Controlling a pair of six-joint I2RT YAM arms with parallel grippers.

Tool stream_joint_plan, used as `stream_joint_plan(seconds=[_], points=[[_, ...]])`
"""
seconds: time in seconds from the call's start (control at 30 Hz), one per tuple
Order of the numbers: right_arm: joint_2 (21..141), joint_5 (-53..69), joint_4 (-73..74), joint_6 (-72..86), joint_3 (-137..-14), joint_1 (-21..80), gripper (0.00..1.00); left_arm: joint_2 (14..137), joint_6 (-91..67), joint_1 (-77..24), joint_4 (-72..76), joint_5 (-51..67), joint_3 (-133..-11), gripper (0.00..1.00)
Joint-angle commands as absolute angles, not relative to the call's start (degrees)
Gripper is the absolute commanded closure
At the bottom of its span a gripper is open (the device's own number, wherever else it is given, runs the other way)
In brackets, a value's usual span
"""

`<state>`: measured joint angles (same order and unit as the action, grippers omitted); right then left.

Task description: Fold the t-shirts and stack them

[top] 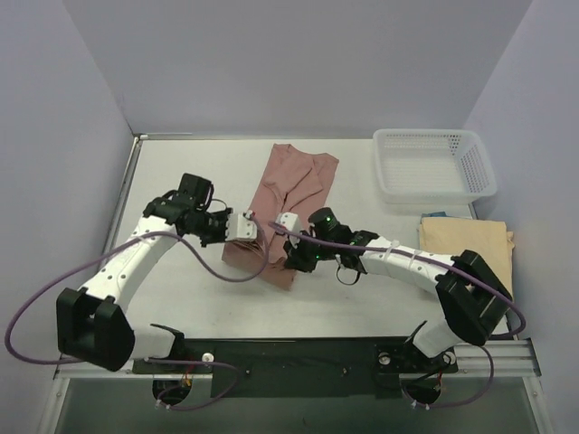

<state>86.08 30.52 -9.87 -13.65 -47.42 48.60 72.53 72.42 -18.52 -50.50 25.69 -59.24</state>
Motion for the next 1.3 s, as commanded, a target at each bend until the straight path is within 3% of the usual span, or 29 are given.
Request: stream_joint_plan(seconds=[0.0, 0.37, 0.67, 0.83, 0.87, 0.93, 0.97, 1.0, 1.13, 1.27], points=[[87.44, 33.49, -12.48, -5.55, -50.79, 40.71, 1.00, 82.93, 64.69, -19.42, -47.64, 24.09, -70.37, 1.00], [100.98, 37.18, -7.21, -8.52, -64.94, 28.22, 1.00, 106.07, 65.57, -19.51, -41.93, 19.95, -89.11, 1.00], [107.57, 33.84, -3.26, -5.36, -70.13, 26.72, 1.00, 111.97, 65.13, -19.25, -37.62, 19.95, -90.53, 1.00], [109.42, 26.03, -1.58, -2.20, -70.67, 26.46, 1.00, 113.55, 63.73, -19.16, -34.02, 19.34, -88.95, 1.00], [109.51, 24.54, -1.93, -1.50, -70.49, 26.28, 0.94, 113.73, 63.20, -19.25, -33.06, 19.77, -88.16, 1.00], [110.21, 22.34, -1.76, -0.45, -70.92, 25.84, 0.81, 113.99, 60.32, -19.51, -29.56, 19.08, -86.58, 0.54], [110.74, 20.93, -1.50, 0.00, -71.54, 25.32, 0.78, 113.91, 59.25, -19.60, -28.14, 17.85, -86.05, 0.47], [111.00, 18.57, -1.15, 2.26, -71.89, 24.88, 0.75, 113.82, 56.63, -19.60, -25.17, 16.97, -85.61, 0.34], [108.39, 8.20, 1.58, 7.47, -73.57, 21.62, 0.70, 113.29, 50.03, -18.64, -19.60, 10.55, -88.49, 0.30], [99.96, 11.75, -8.07, 1.69, -65.76, 22.06, 0.70, 110.84, 43.69, -15.91, -18.01, 6.33, -92.54, 0.32]])
